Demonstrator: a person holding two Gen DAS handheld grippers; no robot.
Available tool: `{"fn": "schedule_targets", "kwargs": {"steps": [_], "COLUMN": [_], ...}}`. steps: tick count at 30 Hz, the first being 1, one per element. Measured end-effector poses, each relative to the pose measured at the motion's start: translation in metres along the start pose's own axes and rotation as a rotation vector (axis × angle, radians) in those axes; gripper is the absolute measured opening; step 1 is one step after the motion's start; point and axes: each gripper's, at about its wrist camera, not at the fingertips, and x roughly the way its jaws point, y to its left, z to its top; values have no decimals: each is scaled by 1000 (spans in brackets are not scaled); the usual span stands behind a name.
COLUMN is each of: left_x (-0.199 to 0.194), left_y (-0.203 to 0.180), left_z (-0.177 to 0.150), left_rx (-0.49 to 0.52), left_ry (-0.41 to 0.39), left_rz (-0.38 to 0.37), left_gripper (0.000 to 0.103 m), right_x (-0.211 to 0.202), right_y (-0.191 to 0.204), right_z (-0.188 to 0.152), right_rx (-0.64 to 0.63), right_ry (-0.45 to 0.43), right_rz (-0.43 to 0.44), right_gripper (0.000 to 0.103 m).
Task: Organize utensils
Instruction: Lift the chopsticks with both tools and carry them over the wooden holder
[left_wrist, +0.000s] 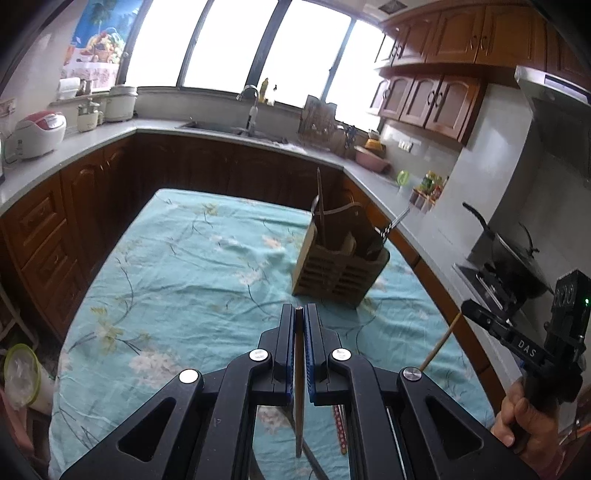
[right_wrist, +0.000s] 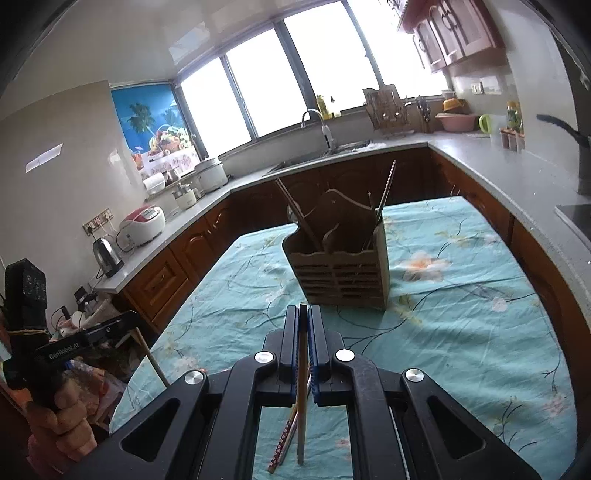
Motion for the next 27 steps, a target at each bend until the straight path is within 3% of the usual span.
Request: {"fn": "schedule_targets", "kwargs": {"steps": [12, 27], "left_x": [-6, 24], "left_y": [6, 17], "left_z": [14, 44], "left_rx": [-46, -106], "left_ry": [-93, -189], "left_rz": [-39, -72], "left_gripper": [3, 3], "right_x": [-16, -15], "right_y": [2, -20], "right_z": [16, 46], "right_rx": [-2, 42], "right_ry": [-88, -192], "right_rz": [-27, -35], "right_gripper": [5, 5]}}
